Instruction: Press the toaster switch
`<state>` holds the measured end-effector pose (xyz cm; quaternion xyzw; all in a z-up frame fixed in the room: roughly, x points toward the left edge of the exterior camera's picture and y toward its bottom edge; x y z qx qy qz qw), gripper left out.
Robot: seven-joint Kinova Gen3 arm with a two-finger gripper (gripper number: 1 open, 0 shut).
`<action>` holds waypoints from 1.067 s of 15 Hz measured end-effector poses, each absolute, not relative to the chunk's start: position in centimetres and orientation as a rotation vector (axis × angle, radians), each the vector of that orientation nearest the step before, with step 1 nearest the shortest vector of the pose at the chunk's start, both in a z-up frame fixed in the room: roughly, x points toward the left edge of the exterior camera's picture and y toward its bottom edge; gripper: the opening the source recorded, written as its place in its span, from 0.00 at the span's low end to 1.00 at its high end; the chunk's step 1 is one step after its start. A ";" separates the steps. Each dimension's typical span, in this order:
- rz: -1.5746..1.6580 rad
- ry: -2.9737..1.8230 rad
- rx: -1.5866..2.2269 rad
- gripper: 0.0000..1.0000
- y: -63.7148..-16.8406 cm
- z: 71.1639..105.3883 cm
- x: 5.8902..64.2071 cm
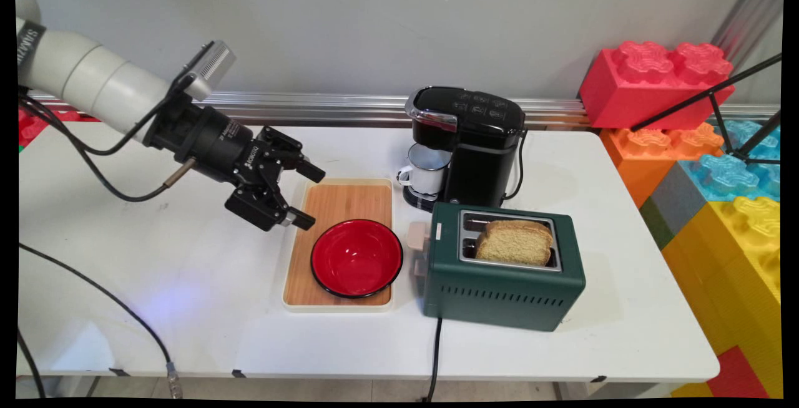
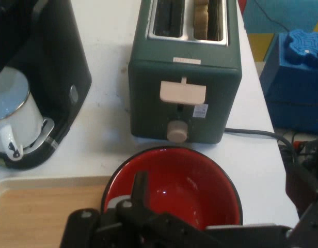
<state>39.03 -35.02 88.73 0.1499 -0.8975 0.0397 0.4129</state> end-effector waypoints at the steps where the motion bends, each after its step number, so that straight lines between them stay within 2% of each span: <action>1: 0.101 -2.259 0.362 1.00 -35.2 88.7 38.9; 2: 0.101 -2.259 0.350 0.00 -35.3 88.6 38.8; 16: 0.095 -2.218 0.336 0.00 -38.3 86.7 36.2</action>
